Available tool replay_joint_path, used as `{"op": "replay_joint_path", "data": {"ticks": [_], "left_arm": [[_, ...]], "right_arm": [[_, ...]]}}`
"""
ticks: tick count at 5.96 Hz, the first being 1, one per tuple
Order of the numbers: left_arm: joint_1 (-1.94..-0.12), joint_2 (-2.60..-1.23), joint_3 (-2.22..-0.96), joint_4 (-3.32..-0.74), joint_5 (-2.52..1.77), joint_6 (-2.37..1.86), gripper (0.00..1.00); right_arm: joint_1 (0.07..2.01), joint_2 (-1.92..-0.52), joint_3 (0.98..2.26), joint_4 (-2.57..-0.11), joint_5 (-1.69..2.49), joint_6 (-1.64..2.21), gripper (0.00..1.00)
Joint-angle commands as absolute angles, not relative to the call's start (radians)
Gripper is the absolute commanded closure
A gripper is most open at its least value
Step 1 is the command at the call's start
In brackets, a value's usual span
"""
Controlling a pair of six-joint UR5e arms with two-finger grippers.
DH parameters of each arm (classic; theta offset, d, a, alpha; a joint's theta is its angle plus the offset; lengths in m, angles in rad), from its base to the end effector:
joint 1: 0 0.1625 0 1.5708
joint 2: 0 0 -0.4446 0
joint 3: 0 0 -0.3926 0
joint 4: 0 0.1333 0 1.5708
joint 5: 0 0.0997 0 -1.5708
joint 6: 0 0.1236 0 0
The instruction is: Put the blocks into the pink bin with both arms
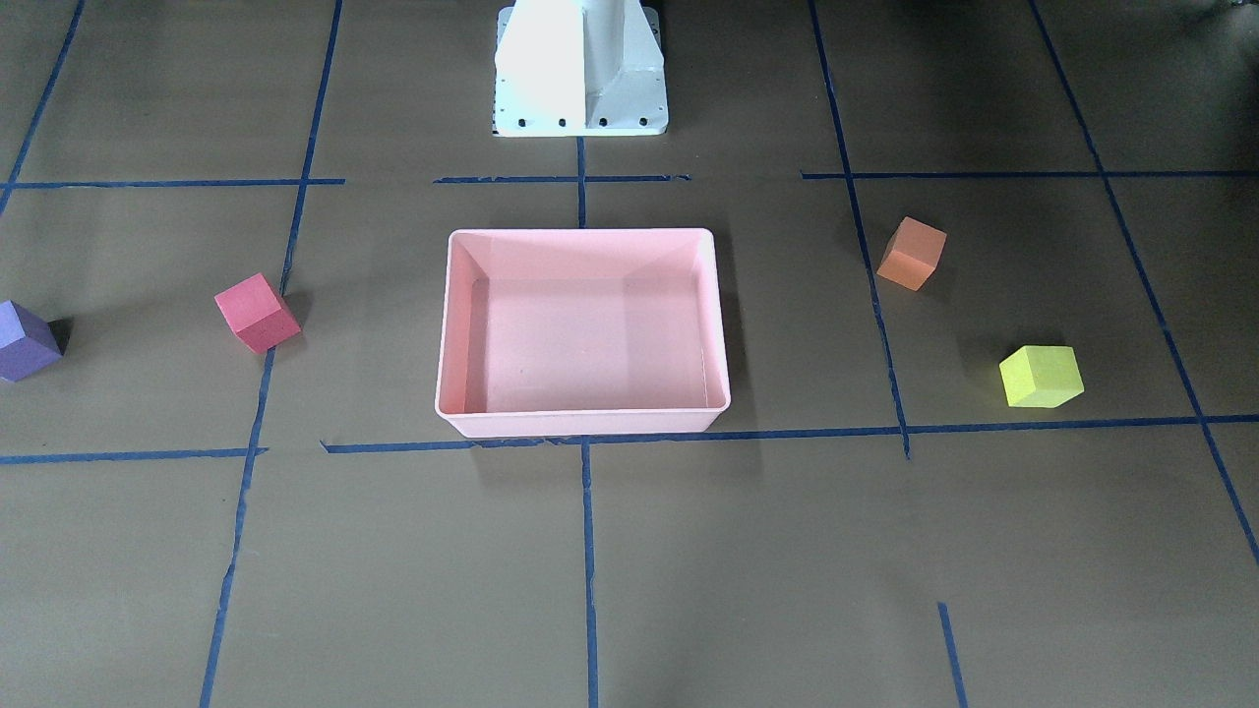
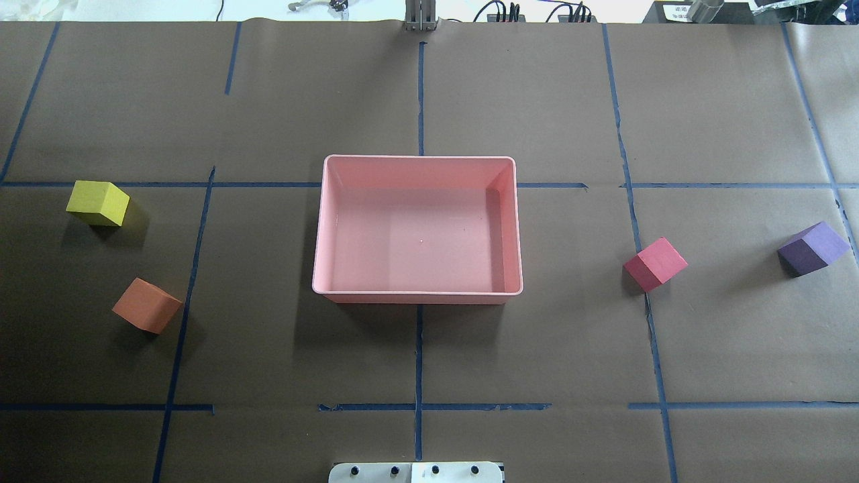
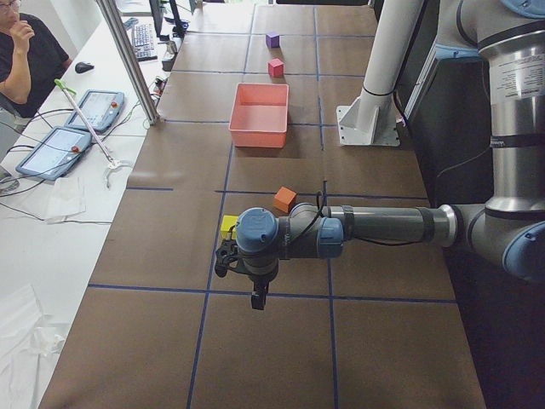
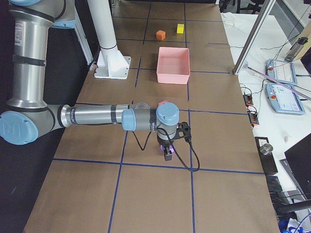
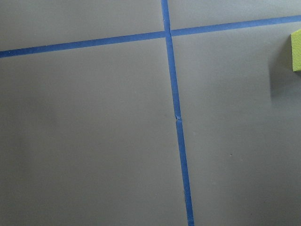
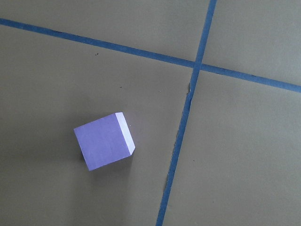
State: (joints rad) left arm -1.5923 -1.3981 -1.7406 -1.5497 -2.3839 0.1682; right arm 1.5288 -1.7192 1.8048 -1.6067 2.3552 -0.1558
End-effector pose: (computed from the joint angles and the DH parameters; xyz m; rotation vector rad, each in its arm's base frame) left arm -0.0524 -0.4128 0.6889 0.0545 0.8121 0.1288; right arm 0.0279 -0.4309 0.6511 0.0918 -0.7818 -0.2070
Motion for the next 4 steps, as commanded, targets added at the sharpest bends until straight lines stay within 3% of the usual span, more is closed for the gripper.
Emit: {"op": "replay_joint_path", "data": {"ticks": [1,4], "left_arm": [[-1.568,-1.394,-1.771,-1.543,-2.370,0.169,0.00],[-1.568,-1.346,-1.775,-1.583,-2.379,0.176,0.00]], "right_arm": [[1.532,-1.786,1.848,-1.599,2.347,-0.156,0.00],[1.531,-1.818,1.856,-1.531,2.361,-0.153,0.00]]}}
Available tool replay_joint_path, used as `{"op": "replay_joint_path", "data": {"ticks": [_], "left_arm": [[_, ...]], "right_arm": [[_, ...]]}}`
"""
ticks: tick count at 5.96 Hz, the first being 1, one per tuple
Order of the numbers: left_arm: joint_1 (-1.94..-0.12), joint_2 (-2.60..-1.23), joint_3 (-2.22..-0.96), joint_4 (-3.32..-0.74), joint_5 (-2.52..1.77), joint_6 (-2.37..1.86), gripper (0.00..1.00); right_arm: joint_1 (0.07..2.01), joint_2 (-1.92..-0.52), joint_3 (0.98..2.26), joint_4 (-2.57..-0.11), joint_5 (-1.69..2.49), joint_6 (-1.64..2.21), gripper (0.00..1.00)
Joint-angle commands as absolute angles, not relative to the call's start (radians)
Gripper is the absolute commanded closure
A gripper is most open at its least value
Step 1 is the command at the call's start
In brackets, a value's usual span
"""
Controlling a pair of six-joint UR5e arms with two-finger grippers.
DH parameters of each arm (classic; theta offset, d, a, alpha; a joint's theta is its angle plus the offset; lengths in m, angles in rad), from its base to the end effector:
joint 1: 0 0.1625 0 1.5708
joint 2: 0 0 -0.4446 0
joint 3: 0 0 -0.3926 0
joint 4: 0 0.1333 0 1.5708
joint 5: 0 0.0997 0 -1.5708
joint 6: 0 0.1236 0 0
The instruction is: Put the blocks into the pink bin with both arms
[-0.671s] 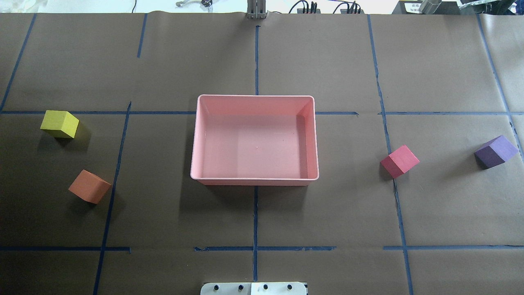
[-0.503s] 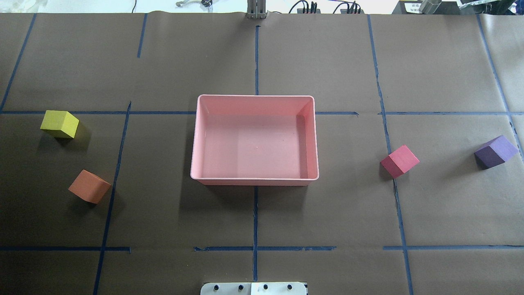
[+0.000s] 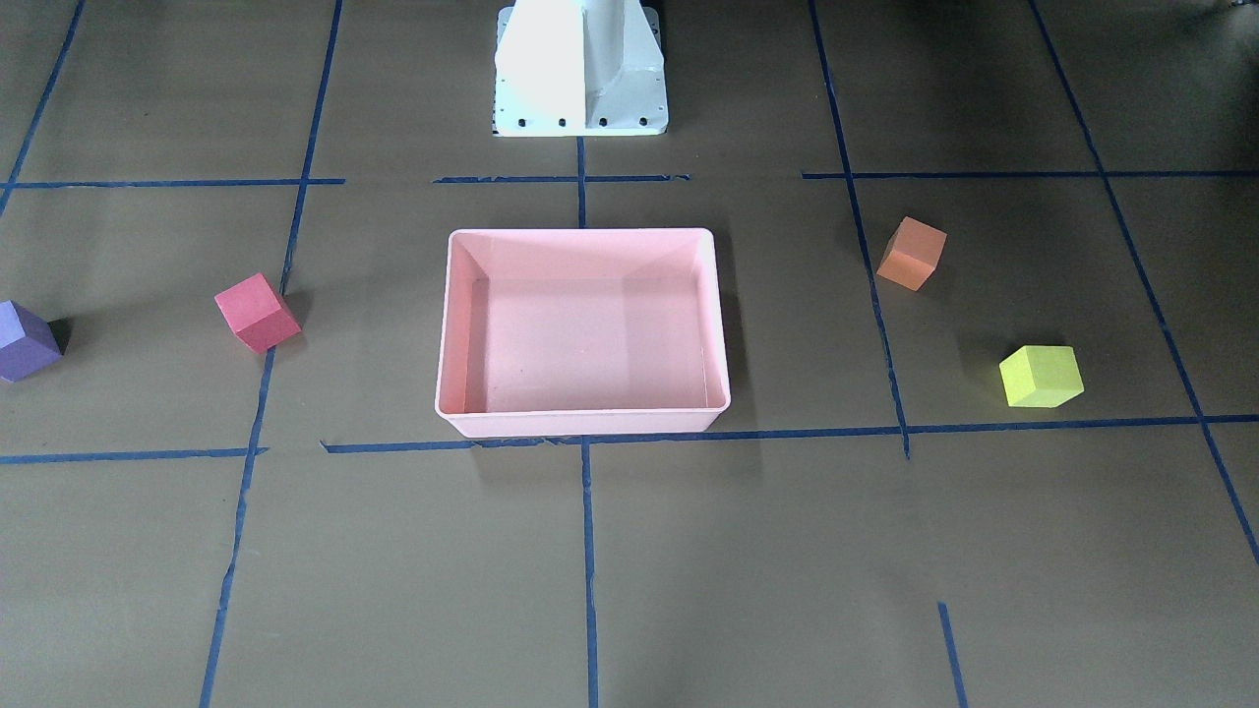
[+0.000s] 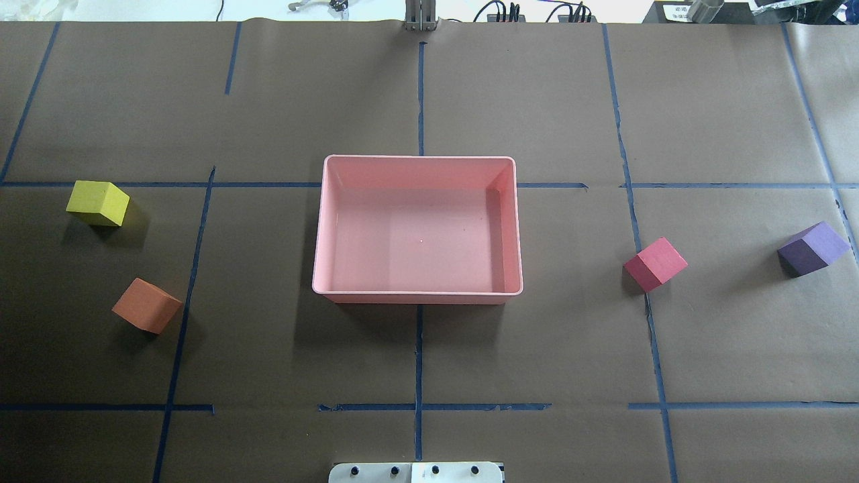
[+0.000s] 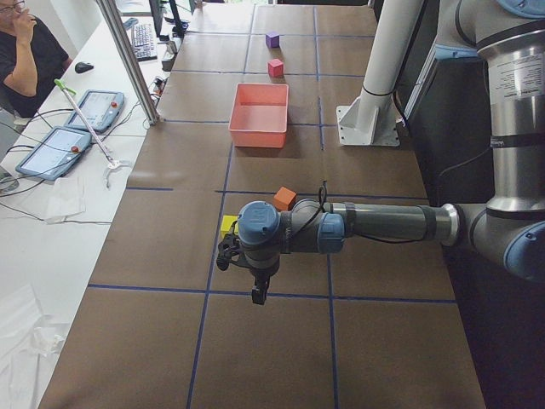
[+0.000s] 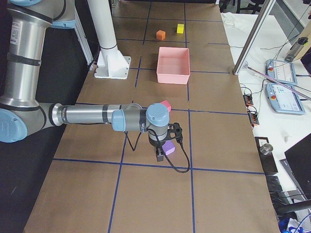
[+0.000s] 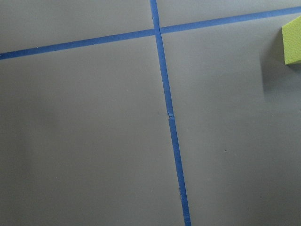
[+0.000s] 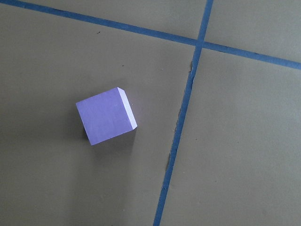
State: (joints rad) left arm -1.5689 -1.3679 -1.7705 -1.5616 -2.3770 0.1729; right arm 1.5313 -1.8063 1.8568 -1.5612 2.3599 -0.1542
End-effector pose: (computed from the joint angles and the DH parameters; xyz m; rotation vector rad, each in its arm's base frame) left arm -0.0433 -0.4017 0.6860 0.0572 0.8052 0.1602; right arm 0.0300 -0.3946 0.6559 0.1023 -0.7858 -0.2072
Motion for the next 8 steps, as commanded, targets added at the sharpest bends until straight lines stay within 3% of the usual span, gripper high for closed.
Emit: {"op": "replay_joint_path", "data": {"ticks": [1,8], "left_arm": [[-1.568,-1.333,-1.775,-1.629,-2.382,0.178,0.00],[-1.566,-1.331,-1.775,-1.649,-2.401,0.146,0.00]], "right_arm": [[1.516,-1.819,1.856,-1.532,2.361,-0.143,0.00],[1.228,-1.764,1.797,-1.311,2.281,-0.095,0.00]]}}
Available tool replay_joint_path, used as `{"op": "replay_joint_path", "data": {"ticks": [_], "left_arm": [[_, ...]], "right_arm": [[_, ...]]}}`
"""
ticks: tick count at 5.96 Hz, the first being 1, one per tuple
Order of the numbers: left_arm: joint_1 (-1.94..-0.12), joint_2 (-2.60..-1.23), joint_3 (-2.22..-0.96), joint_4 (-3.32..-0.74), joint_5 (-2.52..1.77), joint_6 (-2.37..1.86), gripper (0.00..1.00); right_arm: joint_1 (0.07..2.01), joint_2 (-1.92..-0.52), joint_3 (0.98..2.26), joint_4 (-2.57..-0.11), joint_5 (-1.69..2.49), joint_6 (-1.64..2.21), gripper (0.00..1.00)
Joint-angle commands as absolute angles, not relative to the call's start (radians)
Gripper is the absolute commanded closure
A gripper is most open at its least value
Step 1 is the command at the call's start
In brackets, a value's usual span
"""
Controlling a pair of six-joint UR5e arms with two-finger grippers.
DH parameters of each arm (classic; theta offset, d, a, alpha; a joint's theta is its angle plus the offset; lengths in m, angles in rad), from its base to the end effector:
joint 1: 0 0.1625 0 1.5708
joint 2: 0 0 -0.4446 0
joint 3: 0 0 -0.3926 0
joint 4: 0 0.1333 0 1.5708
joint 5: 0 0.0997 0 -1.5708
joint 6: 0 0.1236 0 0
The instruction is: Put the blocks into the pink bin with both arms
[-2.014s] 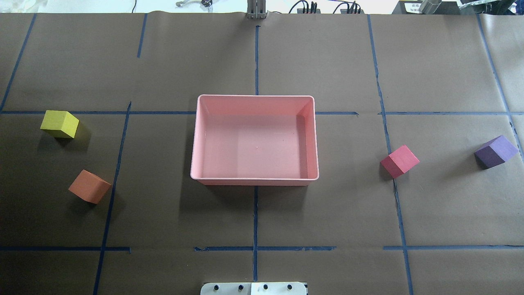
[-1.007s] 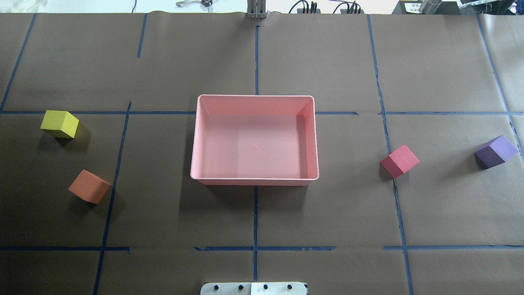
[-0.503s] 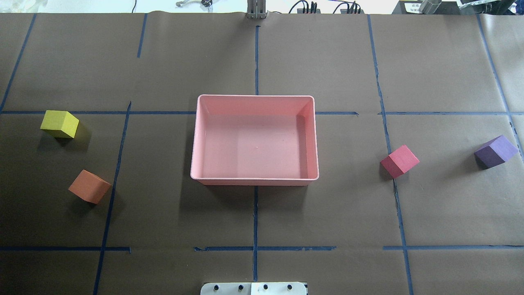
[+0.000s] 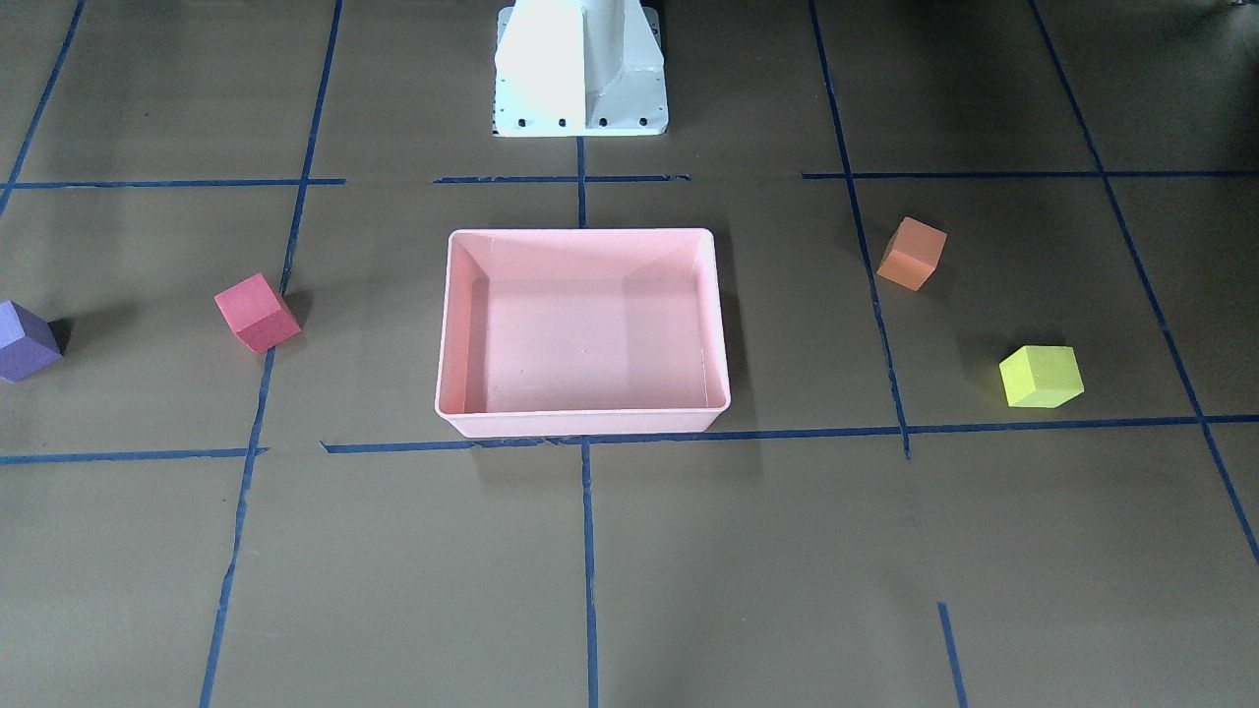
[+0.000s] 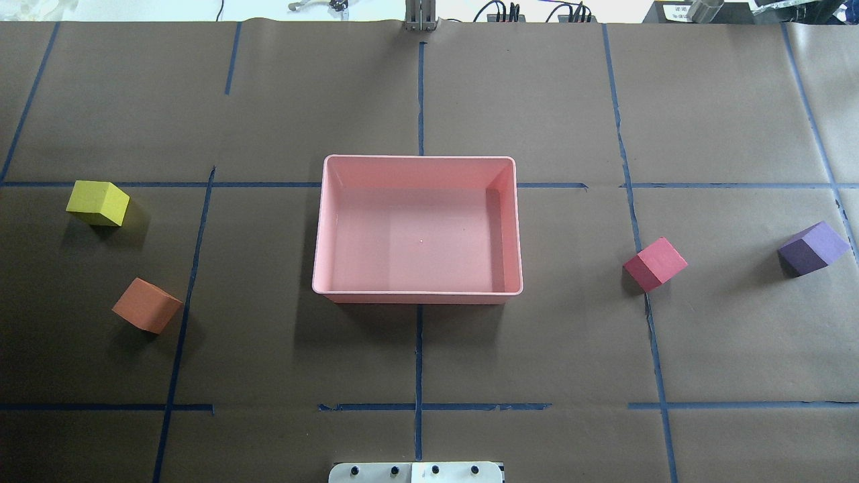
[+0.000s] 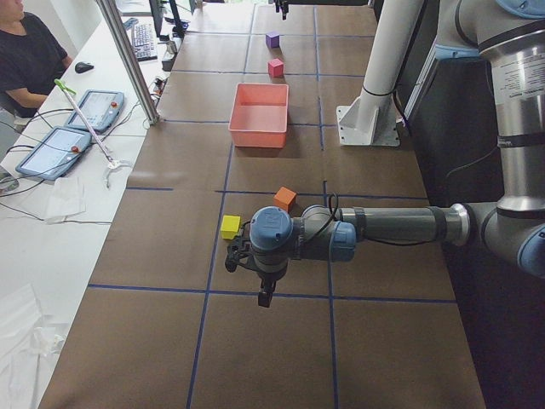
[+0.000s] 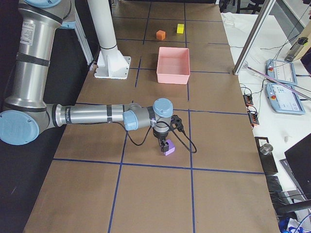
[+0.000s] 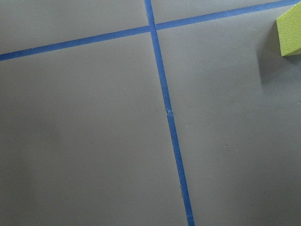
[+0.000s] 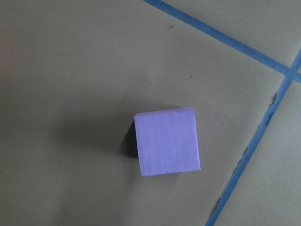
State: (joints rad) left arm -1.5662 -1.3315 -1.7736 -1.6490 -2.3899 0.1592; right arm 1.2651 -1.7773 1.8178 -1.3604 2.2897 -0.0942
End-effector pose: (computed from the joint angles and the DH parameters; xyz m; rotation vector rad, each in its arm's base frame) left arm -0.0412 -0.3903 0.6889 0.1026 0.8146 0.1716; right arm -0.0771 -0.4169 0.6471 0.1647 -0.7434 -0.4708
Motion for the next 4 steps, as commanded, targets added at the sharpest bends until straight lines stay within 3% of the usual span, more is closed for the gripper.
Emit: {"op": "replay_joint_path", "data": {"ticks": [1,4], "left_arm": [[-1.566,-1.331,-1.775,-1.651,-2.431,0.108,0.00],[-1.566,-1.333,-1.779,-1.652,-2.431,0.109,0.00]], "right_arm": [[1.224,-1.738,1.707,-1.213,2.284,-0.042,0.00],[1.154,-1.677,1.631,-1.197,2.280,0.055,0.01]]}}
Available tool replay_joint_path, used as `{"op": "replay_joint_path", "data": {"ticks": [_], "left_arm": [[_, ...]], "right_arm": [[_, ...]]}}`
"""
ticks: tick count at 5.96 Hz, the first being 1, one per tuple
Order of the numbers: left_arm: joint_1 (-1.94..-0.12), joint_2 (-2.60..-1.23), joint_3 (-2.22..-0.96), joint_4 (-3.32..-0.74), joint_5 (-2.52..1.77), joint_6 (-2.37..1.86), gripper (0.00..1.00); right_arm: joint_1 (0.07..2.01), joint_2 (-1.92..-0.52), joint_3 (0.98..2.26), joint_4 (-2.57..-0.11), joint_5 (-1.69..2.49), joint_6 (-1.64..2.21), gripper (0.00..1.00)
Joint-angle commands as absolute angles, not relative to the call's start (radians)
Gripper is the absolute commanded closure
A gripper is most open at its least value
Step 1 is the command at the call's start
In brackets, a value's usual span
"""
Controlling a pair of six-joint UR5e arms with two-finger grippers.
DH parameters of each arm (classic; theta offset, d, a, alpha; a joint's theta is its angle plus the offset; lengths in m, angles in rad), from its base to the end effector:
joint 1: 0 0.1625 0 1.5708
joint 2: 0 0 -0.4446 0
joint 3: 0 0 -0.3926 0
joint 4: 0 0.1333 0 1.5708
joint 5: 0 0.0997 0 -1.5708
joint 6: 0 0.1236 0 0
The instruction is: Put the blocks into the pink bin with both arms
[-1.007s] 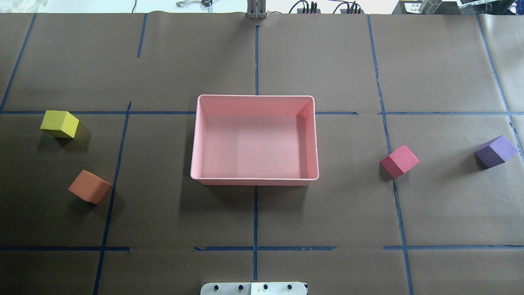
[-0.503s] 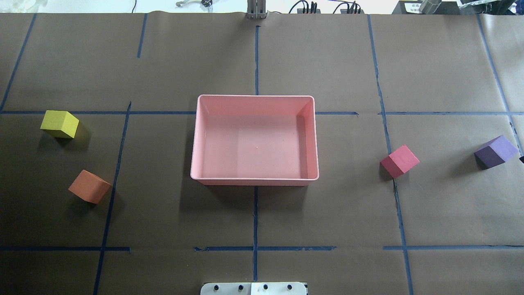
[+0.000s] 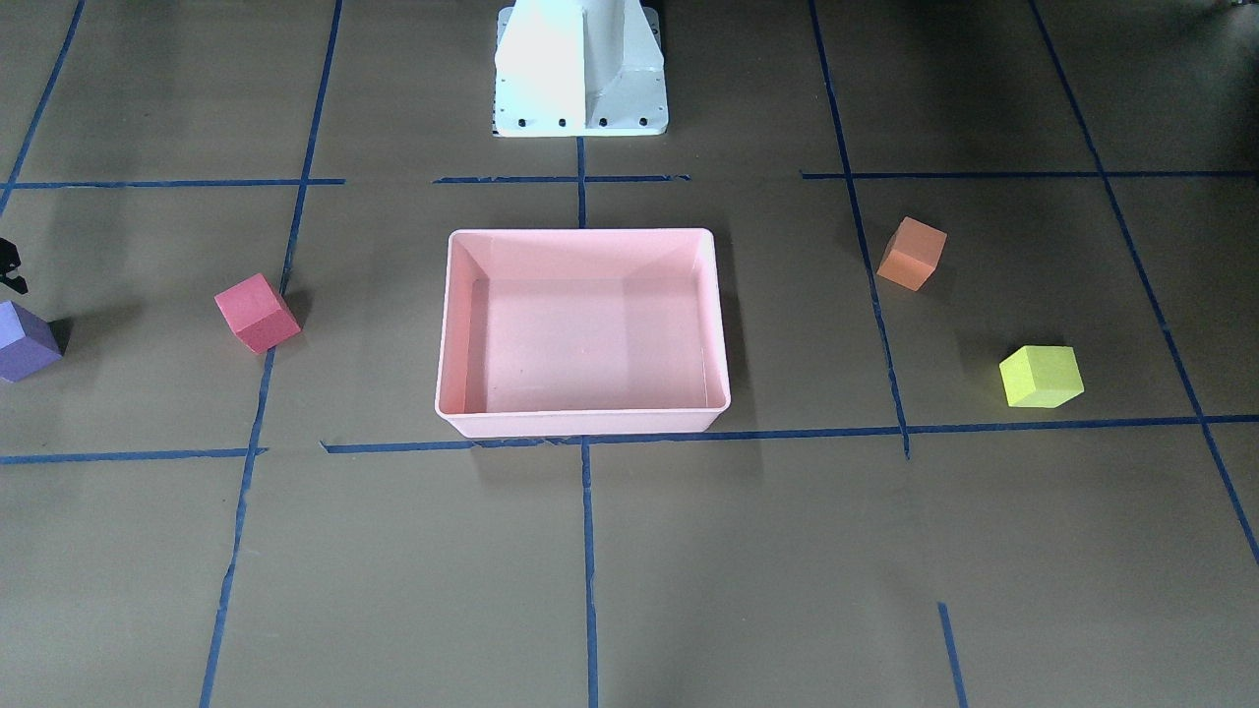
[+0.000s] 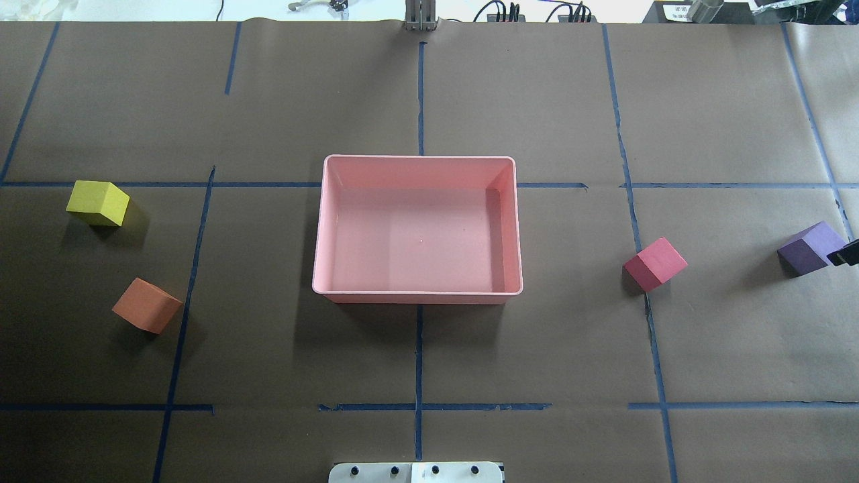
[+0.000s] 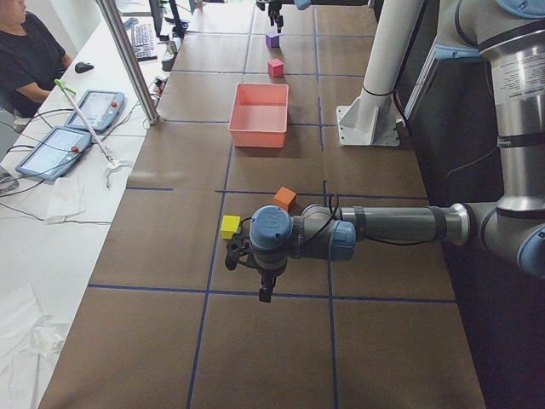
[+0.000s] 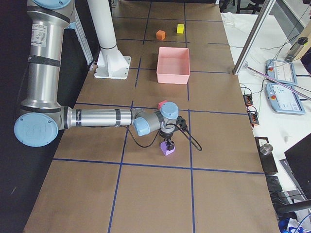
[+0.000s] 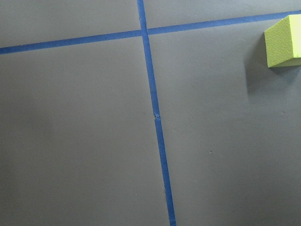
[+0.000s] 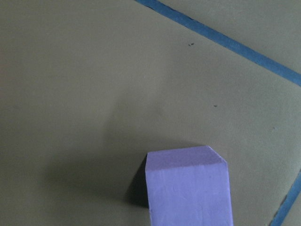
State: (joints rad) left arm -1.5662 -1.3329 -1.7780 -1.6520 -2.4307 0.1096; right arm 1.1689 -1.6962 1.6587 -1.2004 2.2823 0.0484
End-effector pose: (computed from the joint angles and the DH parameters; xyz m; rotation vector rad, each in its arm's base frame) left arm -0.0378 -0.3915 0.6821 0.0925 0.8567 0.1288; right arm -0.1321 -0.4453 0.6742 0.1546 -0.7647 -0.4540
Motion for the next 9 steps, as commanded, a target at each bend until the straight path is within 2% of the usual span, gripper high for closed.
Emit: {"op": "replay_joint_path", "data": {"ticks": [1,4,6,7,8,9], "left_arm": [[-1.566,-1.335,-1.779,-1.652,-2.431,0.109,0.00],[-1.566,-1.335,-1.781,-1.652,-2.431,0.107,0.00],[-1.566,-1.335,-1.781,-1.652,-2.431,0.107,0.00],[-1.566,-1.335,-1.781,-1.652,-2.431,0.107,0.00],[-1.566,-1.335,-1.784,-1.652,-2.431,0.107,0.00],[-1.566,-1.335,-1.786,-1.649,-2.431,0.106,0.00]], "right_arm": [[1.152,-1.674,1.629,-1.197,2.249,0.052,0.01],[1.098,-1.608,1.550,-1.200,2.209,0.055,0.01],[1.098,-1.606,1.543,-1.206,2.204,0.054,0.02],[1.100,-1.608,1.537,-1.206,2.207,0.055,0.63],[1.100,-1.609,1.539,-1.201,2.220,0.058,0.92],[1.103,-1.617,1.575,-1.201,2.244,0.061,0.99]]}}
